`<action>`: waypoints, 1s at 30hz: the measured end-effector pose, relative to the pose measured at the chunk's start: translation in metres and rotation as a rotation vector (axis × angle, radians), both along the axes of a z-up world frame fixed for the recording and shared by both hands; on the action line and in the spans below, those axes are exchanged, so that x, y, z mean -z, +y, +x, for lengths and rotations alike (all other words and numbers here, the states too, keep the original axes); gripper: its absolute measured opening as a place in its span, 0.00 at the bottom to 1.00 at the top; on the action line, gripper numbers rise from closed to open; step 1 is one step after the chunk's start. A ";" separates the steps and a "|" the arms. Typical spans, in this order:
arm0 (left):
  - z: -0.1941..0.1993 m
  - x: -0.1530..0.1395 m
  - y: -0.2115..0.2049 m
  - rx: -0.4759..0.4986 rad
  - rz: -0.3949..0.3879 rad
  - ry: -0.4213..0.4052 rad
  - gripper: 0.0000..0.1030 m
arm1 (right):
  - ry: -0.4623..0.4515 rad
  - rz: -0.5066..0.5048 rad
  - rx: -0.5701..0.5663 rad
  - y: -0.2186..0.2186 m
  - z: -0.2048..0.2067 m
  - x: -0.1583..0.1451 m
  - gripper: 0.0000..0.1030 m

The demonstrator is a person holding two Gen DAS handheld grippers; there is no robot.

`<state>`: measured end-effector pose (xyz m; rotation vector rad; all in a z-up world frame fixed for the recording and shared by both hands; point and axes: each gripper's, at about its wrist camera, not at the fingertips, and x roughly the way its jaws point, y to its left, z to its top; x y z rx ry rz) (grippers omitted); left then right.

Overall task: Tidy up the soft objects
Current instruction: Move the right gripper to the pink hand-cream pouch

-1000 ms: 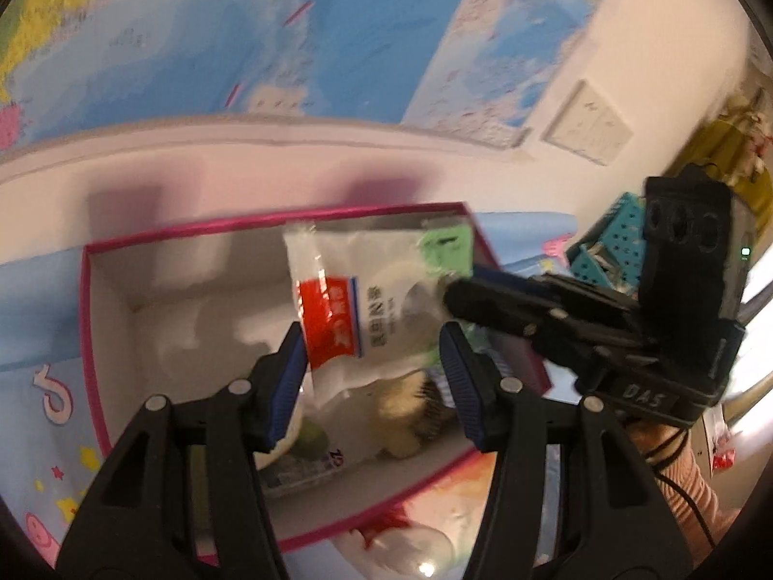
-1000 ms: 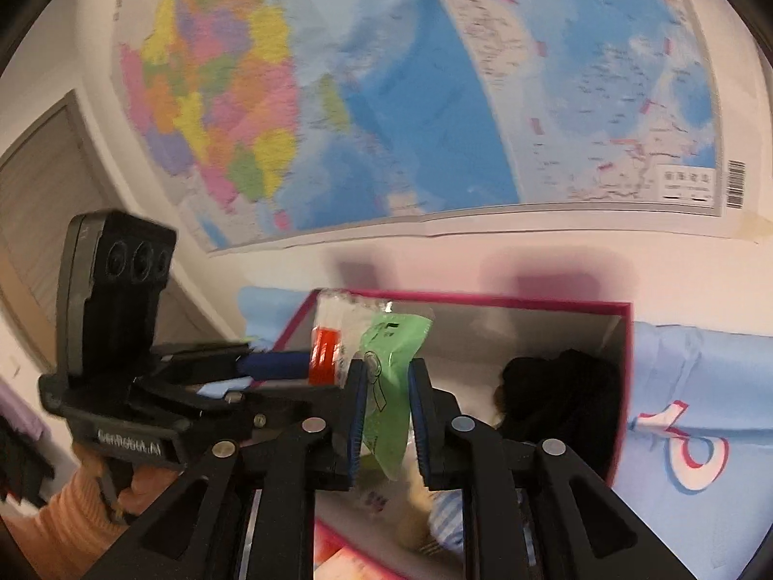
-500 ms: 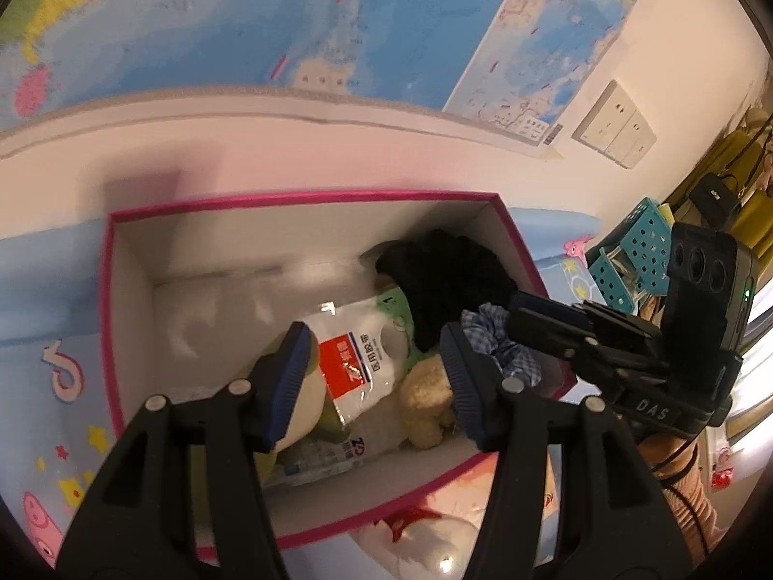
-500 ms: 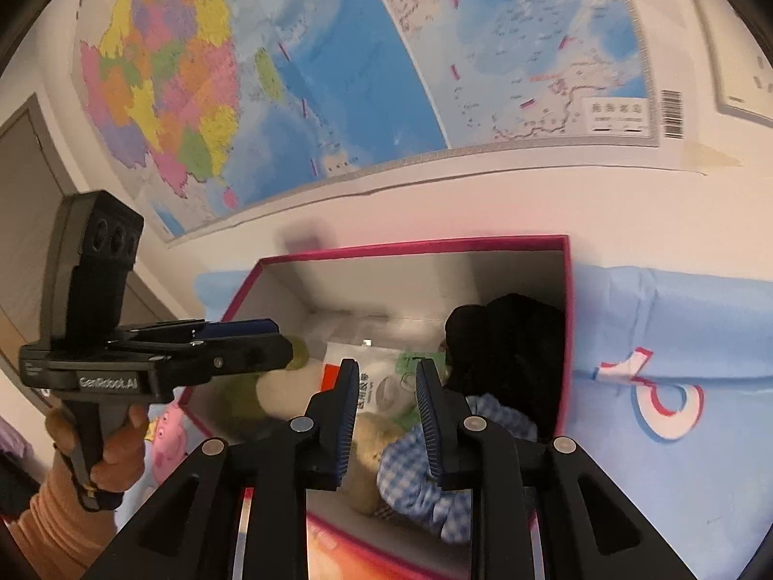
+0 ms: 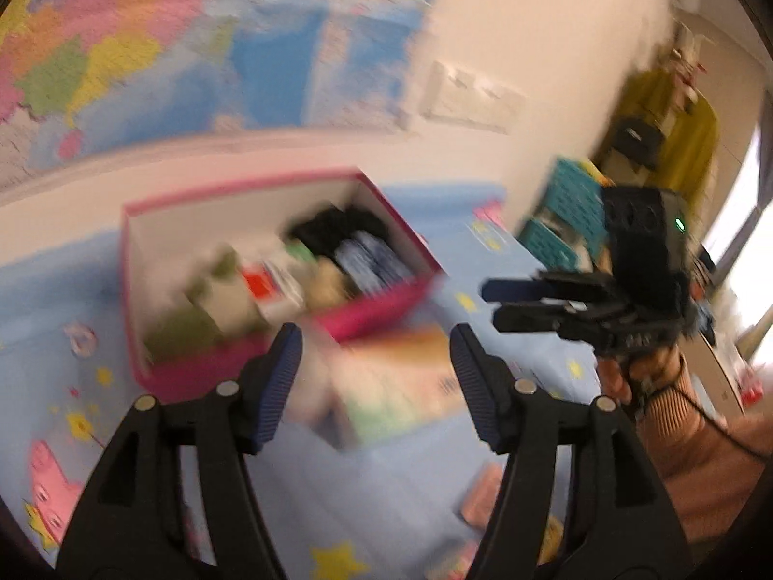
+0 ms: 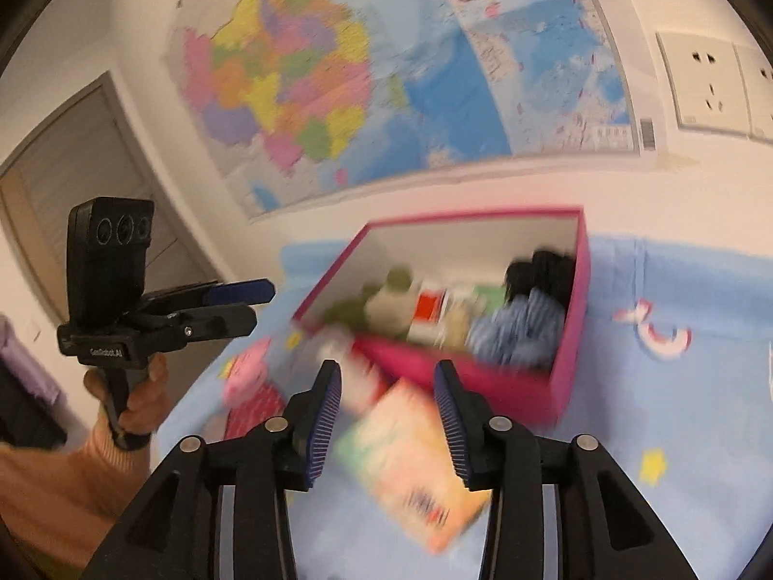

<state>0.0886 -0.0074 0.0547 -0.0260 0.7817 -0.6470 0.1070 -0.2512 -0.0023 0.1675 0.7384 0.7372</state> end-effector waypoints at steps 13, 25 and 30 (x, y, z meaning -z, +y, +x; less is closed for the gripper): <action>-0.091 0.089 -0.064 0.221 0.082 0.227 0.63 | 0.299 -0.070 0.026 -0.030 -0.095 0.100 0.45; -0.097 0.116 -0.076 0.244 0.097 0.355 0.63 | 0.363 -0.020 0.042 -0.031 -0.116 0.118 0.45; -0.093 0.130 -0.085 0.266 0.102 0.423 0.63 | 0.347 -0.001 0.051 -0.026 -0.120 0.120 0.45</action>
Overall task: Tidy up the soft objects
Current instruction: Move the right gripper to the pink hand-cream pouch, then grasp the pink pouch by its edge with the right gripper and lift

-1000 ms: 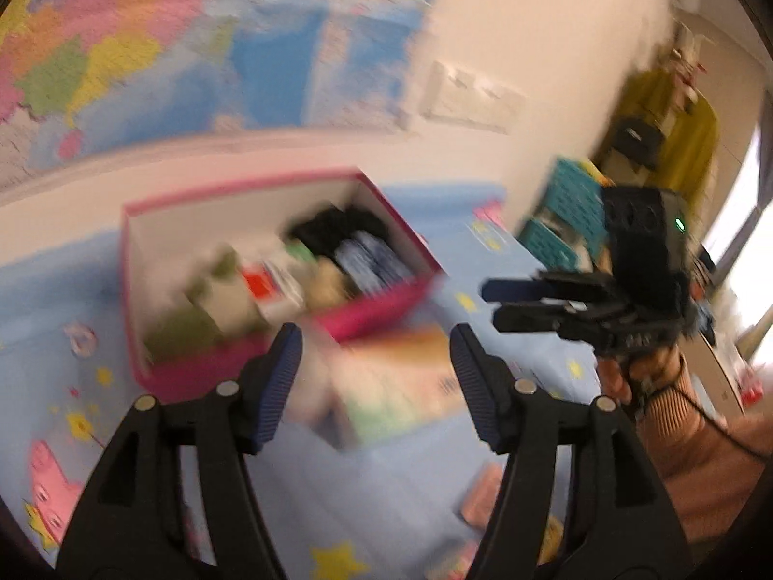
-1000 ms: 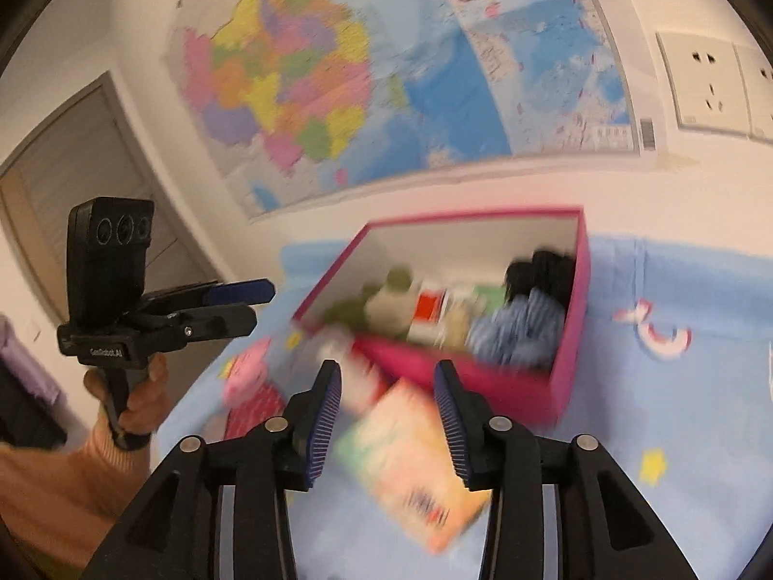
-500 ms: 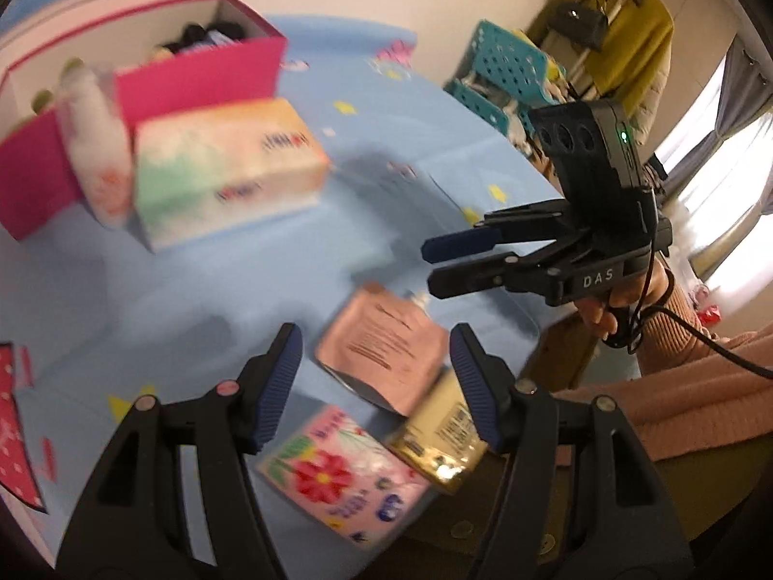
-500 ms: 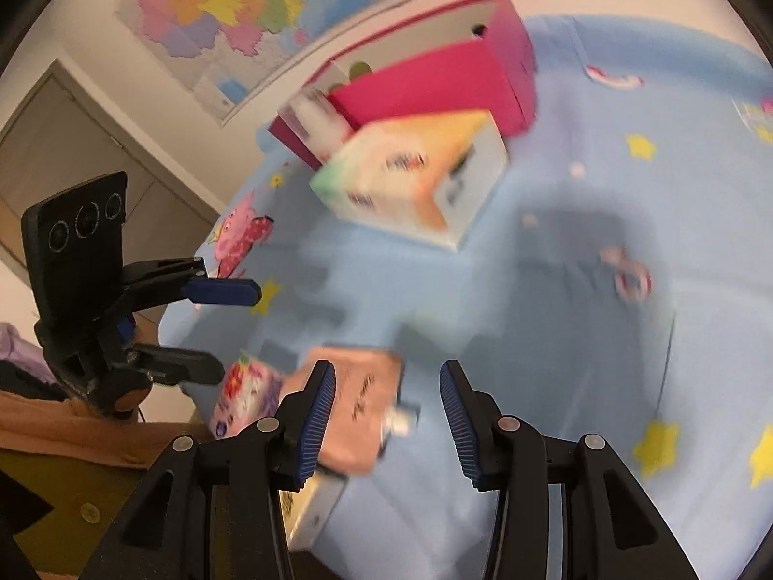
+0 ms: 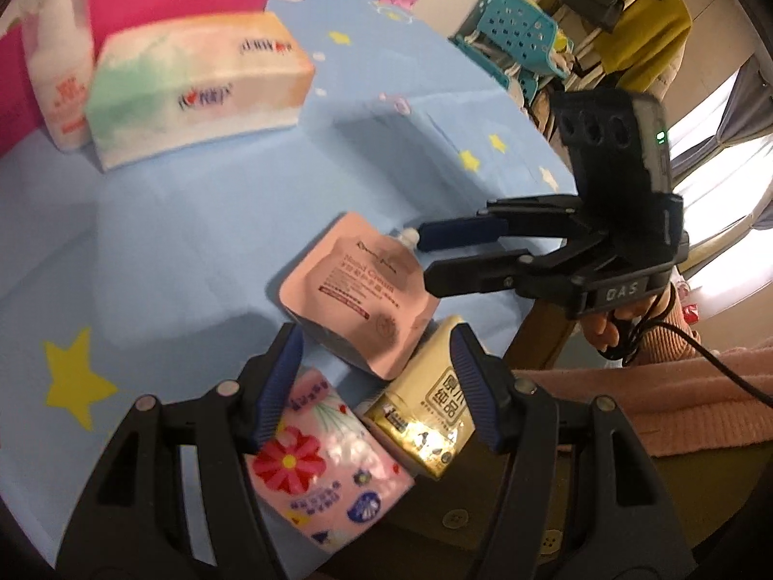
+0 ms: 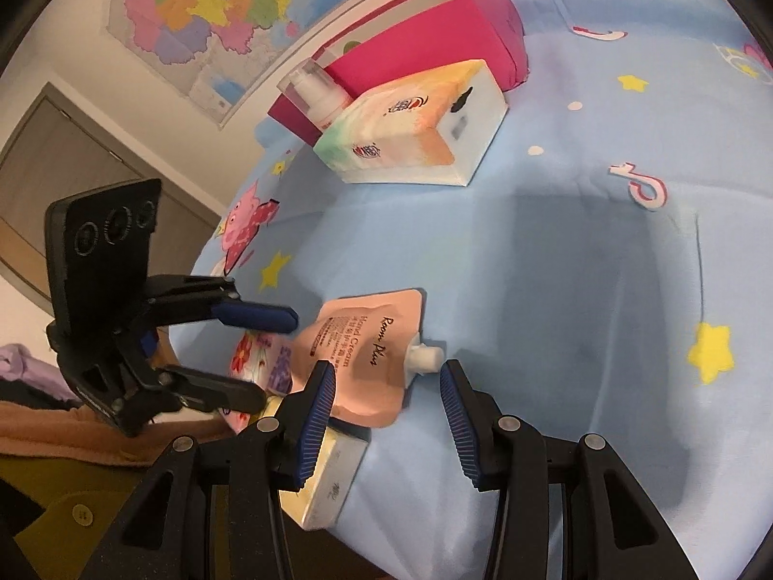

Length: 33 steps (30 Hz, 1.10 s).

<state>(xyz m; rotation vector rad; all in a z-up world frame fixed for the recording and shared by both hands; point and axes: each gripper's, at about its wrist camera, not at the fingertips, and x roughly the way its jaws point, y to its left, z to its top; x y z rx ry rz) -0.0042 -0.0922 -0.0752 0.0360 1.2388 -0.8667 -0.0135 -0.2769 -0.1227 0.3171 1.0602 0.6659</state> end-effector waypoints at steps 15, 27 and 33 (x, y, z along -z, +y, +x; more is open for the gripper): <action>0.011 0.005 0.001 -0.061 -0.011 -0.007 0.38 | -0.042 0.068 0.034 -0.001 0.005 0.000 0.33; 0.010 -0.026 -0.001 -0.063 -0.031 -0.125 0.38 | -0.111 0.045 0.052 -0.001 0.009 -0.020 0.31; 0.019 -0.063 0.002 -0.082 -0.064 -0.223 0.38 | -0.208 0.041 0.040 -0.001 0.016 -0.055 0.31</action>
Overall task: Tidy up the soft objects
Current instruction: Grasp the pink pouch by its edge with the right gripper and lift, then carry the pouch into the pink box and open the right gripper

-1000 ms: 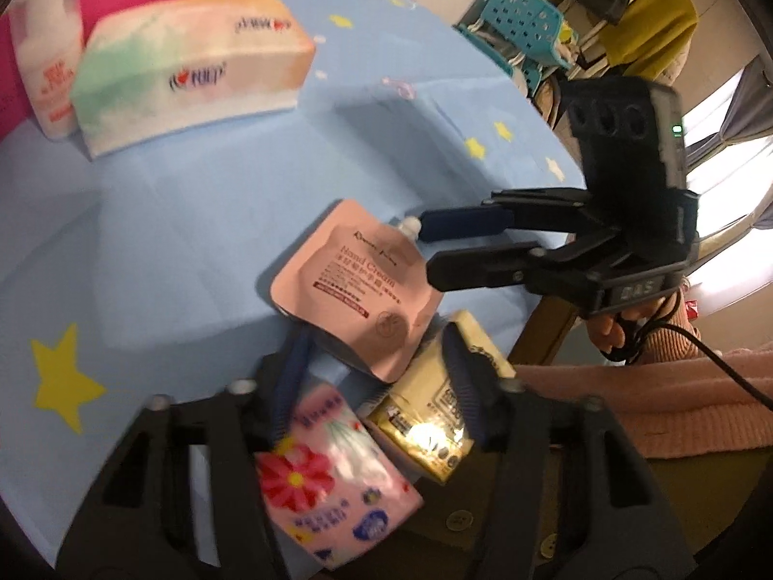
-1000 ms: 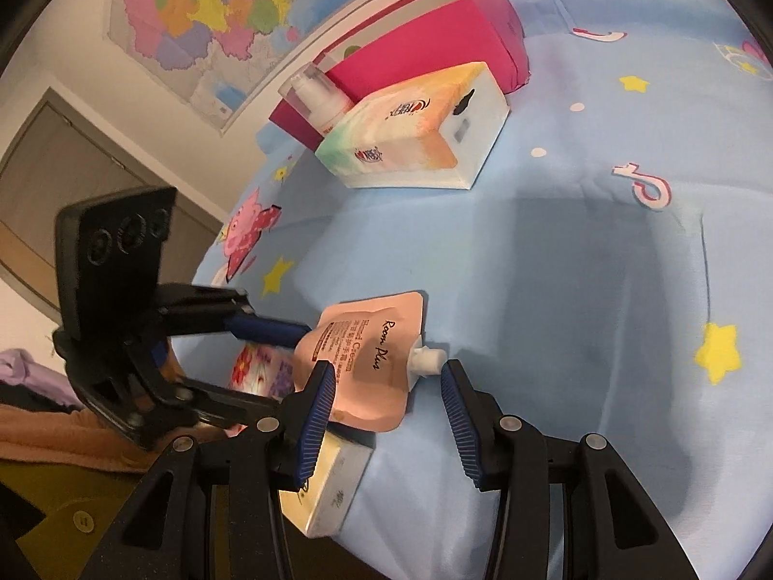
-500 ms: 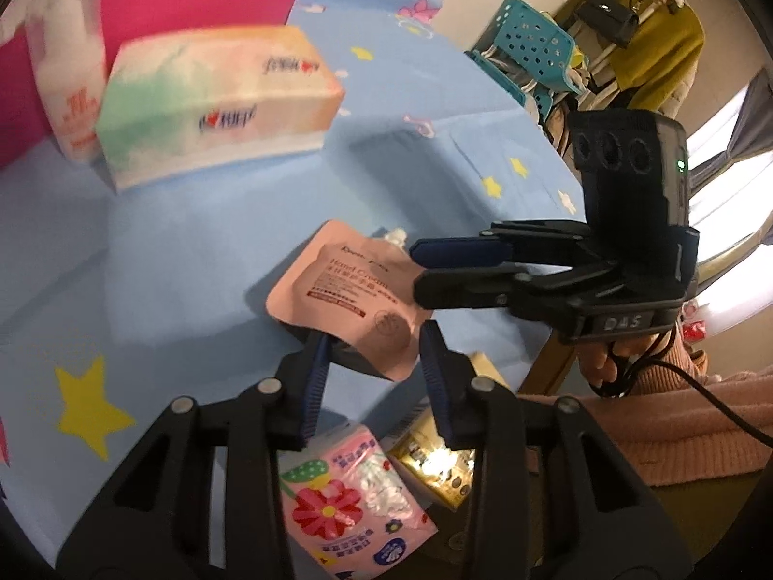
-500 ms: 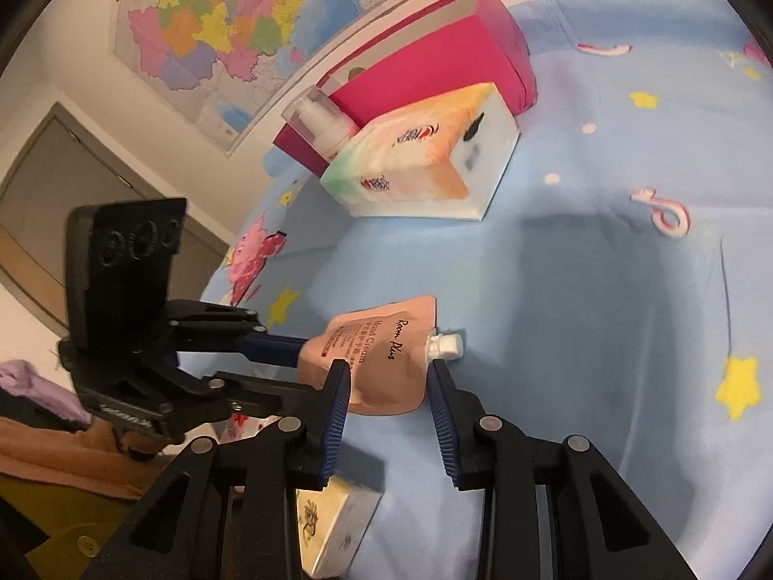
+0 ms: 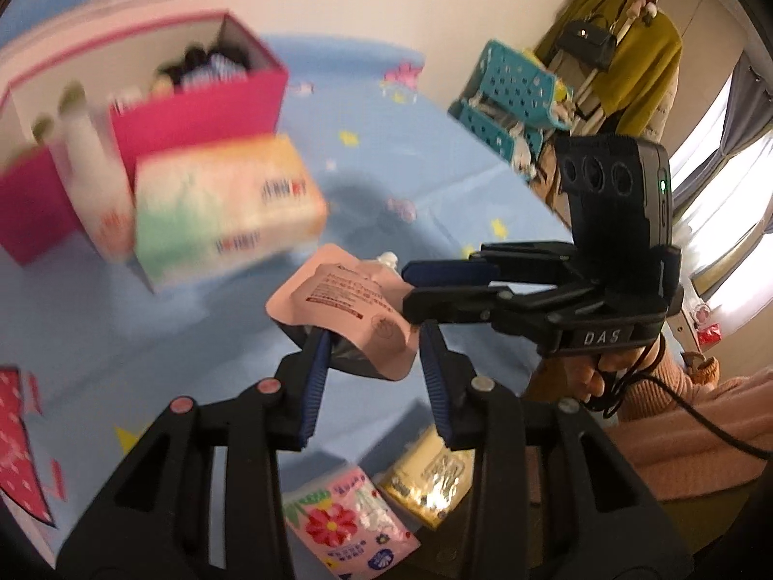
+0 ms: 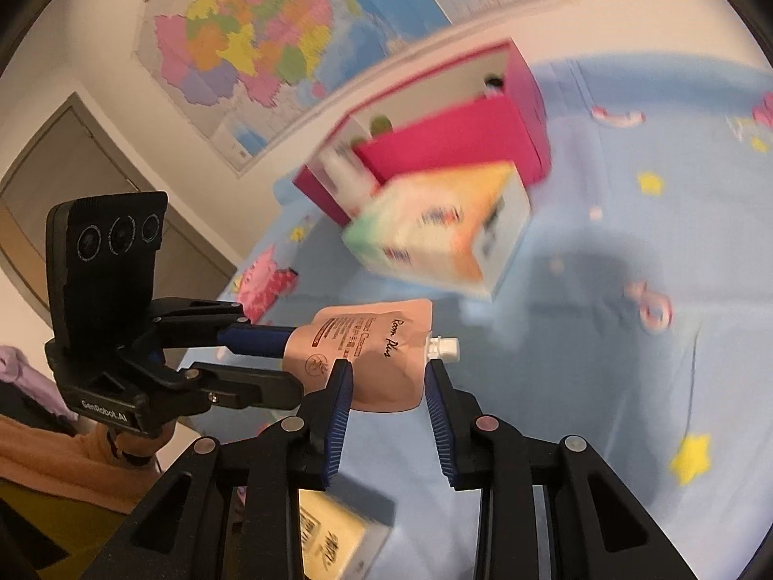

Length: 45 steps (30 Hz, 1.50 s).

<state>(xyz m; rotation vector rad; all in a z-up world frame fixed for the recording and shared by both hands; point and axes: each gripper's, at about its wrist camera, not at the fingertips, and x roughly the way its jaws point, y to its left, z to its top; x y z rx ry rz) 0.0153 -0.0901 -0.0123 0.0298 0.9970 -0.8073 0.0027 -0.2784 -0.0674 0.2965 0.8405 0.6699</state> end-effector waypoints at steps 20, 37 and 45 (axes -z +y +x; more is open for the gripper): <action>0.051 0.007 0.045 -0.100 0.005 -0.007 0.39 | 0.054 -0.067 -0.036 0.014 0.060 0.013 0.41; 0.038 0.076 0.030 -0.086 0.020 0.172 0.32 | 0.092 -0.069 -0.035 0.031 0.058 0.049 0.34; 0.034 0.046 0.031 -0.091 -0.037 0.124 0.32 | 0.023 -0.043 0.010 0.030 0.045 0.019 0.26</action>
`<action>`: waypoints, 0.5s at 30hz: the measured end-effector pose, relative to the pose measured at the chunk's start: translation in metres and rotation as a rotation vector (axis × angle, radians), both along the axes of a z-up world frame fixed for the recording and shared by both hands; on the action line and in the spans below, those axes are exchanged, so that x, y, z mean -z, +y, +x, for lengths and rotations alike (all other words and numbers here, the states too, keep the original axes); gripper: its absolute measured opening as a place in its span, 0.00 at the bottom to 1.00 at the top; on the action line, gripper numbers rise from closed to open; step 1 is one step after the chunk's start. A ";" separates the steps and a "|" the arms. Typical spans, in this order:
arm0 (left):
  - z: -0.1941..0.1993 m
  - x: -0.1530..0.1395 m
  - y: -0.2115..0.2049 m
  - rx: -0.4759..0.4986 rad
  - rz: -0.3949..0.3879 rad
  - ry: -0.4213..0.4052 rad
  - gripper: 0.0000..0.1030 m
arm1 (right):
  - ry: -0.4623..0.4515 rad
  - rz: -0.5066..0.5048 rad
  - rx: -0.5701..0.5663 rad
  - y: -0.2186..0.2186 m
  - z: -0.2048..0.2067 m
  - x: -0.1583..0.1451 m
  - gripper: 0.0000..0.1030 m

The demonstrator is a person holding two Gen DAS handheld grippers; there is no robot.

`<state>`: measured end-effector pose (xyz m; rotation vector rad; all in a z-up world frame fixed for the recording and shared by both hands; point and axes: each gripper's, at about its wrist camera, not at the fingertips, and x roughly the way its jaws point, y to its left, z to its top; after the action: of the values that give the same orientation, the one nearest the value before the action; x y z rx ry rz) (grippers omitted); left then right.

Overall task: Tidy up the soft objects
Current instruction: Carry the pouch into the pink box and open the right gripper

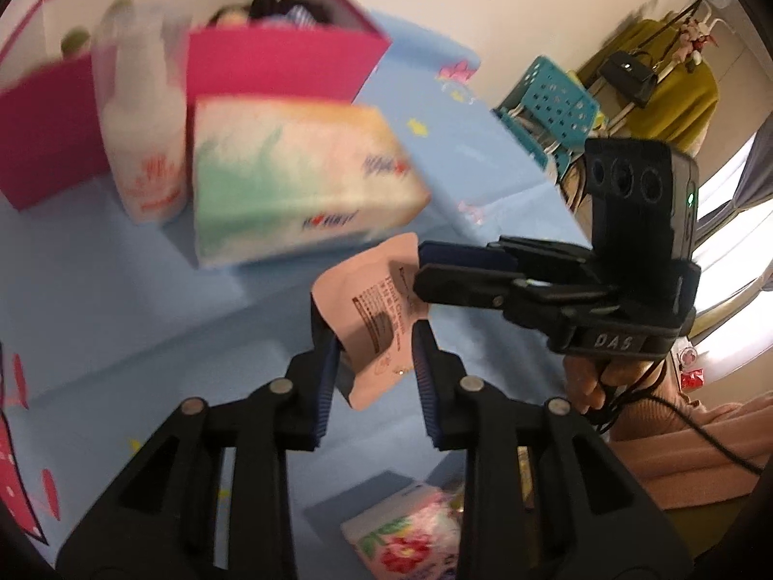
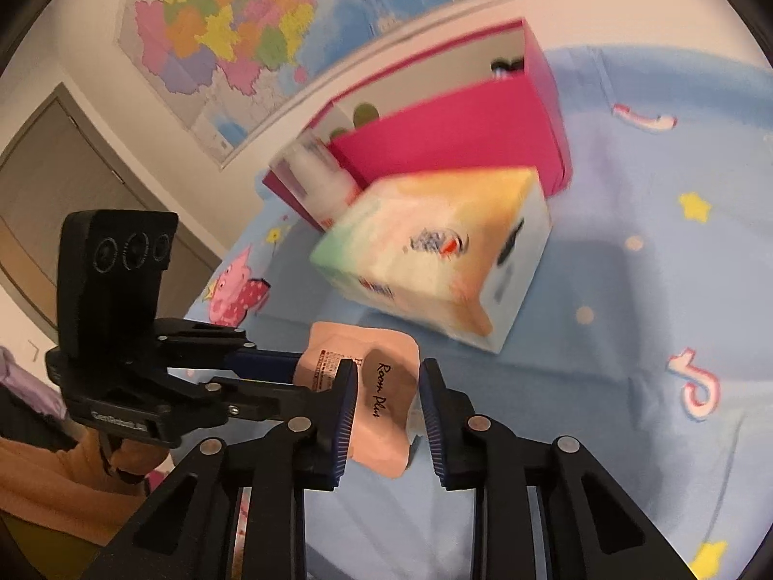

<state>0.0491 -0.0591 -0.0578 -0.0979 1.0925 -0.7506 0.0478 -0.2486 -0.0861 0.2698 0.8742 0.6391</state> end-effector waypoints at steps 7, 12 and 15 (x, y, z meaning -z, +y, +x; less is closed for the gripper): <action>0.013 -0.054 -0.003 -0.010 -0.009 -0.140 0.32 | -0.136 -0.014 0.006 0.001 0.008 -0.052 0.26; 0.044 -0.087 -0.006 -0.040 0.024 -0.221 0.32 | -0.222 -0.037 0.012 0.003 0.036 -0.082 0.26; 0.067 -0.102 -0.001 -0.069 0.031 -0.254 0.32 | -0.257 -0.022 0.022 0.005 0.063 -0.099 0.26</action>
<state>0.1165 -0.0597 0.0442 -0.0124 0.8542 -0.6643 0.1103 -0.2431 0.0126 0.1723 0.6309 0.6279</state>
